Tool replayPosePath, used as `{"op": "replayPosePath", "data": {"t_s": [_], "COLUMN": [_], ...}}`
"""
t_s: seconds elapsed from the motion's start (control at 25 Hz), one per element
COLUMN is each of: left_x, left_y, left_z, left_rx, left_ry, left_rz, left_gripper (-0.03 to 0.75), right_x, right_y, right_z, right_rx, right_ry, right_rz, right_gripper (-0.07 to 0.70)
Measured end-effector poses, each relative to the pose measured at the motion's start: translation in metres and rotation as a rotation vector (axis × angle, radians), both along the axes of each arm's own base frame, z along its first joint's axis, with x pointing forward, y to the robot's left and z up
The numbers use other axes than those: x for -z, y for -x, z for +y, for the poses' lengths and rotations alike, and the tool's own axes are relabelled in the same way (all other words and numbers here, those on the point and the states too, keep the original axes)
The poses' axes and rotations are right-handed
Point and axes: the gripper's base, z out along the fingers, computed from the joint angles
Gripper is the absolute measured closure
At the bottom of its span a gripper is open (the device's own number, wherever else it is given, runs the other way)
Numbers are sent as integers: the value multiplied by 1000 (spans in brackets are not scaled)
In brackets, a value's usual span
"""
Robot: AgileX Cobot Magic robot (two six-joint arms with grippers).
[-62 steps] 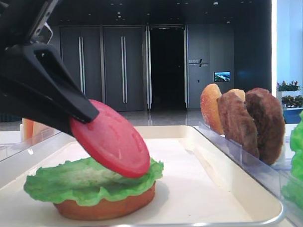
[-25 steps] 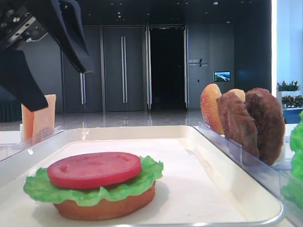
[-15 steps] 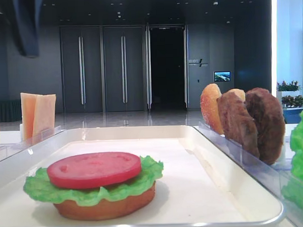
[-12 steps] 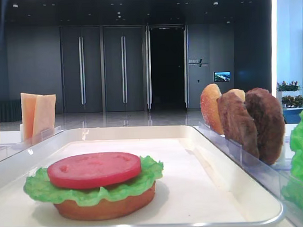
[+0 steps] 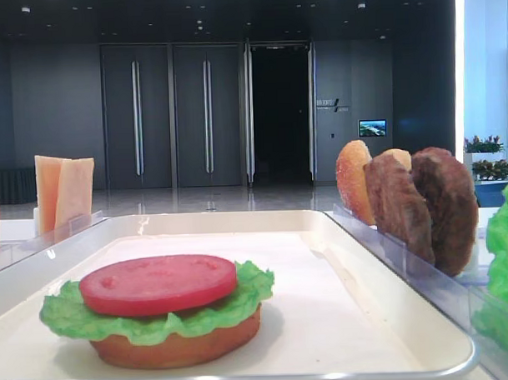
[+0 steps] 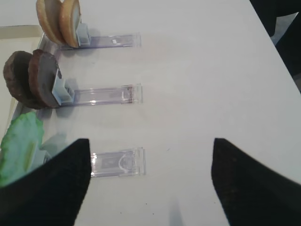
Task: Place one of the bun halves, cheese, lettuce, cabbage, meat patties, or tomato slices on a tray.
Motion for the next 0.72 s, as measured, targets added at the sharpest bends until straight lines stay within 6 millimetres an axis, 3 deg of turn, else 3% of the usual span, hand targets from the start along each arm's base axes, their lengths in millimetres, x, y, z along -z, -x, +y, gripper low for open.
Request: {"op": "replayPosePath", "data": {"t_s": [0.4, 0.72], "left_x": [-5, -3], "left_y": [7, 74], "left_z": [8, 3], "left_rx": [-33, -35], "left_ry": [-26, -31], "left_rz": [-17, -59], "left_gripper": [146, 173], "right_x": [0, 0], "right_y": [0, 0], "right_z": [0, 0], "right_rx": [0, 0], "right_ry": [0, 0], "right_rz": [0, 0], "right_gripper": [97, 97]}}
